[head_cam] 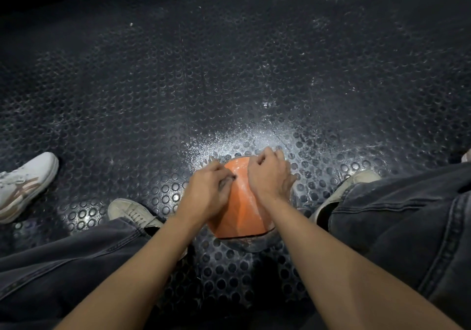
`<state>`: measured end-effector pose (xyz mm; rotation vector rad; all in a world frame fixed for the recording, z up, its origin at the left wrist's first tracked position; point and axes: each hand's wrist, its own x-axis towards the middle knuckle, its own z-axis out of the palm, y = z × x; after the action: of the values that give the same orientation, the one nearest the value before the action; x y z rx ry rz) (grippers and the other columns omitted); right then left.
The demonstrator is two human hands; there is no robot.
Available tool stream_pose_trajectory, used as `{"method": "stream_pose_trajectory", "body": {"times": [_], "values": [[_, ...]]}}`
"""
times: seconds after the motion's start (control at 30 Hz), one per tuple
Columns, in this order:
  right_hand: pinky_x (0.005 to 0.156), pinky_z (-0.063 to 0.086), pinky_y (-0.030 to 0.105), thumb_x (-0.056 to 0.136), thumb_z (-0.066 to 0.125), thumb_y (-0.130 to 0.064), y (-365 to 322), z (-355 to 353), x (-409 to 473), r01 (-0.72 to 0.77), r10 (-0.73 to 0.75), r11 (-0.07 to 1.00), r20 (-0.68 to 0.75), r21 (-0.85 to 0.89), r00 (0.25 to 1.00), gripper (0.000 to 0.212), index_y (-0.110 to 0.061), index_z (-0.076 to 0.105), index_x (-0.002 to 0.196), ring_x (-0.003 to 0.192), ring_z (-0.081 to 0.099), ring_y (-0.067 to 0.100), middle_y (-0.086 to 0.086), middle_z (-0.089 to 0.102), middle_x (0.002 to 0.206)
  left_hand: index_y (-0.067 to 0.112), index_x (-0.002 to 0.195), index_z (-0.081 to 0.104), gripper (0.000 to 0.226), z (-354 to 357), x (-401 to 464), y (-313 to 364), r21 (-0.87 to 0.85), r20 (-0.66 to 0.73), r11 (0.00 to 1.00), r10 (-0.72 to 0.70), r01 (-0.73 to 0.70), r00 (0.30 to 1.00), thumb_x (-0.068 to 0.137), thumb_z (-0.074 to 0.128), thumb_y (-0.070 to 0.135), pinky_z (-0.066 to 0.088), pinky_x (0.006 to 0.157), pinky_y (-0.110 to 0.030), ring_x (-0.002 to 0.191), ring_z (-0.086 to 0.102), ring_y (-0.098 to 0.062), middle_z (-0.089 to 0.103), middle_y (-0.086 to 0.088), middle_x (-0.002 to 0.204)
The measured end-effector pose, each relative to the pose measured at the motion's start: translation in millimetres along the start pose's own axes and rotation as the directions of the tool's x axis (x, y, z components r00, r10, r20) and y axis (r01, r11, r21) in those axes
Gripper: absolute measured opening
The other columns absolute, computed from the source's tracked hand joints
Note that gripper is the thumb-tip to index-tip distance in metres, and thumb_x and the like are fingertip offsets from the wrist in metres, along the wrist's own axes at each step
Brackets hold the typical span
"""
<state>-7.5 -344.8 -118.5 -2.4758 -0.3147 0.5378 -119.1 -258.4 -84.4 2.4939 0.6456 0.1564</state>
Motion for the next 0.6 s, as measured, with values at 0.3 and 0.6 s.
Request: {"method": "stream_pose_trajectory", "body": {"times": [0.3,0.6], "values": [[0.093,0.033,0.042,0.098,0.045,-0.035,4.4,2.4,0.8,0.069,-0.068,0.998,0.014,-0.008,0.998,0.019,-0.024,0.05,0.083,0.093,0.05,0.018,-0.005,0.052,0.097,0.011,0.099,0.074,0.016,-0.7,2.9,-3.5,-0.014,-0.006,0.995,-0.101,0.101,0.995,0.091,0.06,0.011,0.042,0.069,-0.008,0.081,0.057,-0.01,0.062,0.003,0.094],[0.094,0.035,0.041,0.099,0.046,-0.035,9.1,2.3,0.6,0.115,-0.113,0.993,0.05,-0.037,0.992,0.018,-0.025,0.049,0.085,0.094,0.047,0.015,-0.008,0.051,0.097,0.01,0.099,0.075,0.016,-1.3,10.5,-11.3,-0.023,0.007,0.995,-0.093,0.094,0.996,0.089,0.062,0.01,0.046,0.074,-0.018,0.084,0.06,-0.015,0.066,-0.003,0.096]]}}
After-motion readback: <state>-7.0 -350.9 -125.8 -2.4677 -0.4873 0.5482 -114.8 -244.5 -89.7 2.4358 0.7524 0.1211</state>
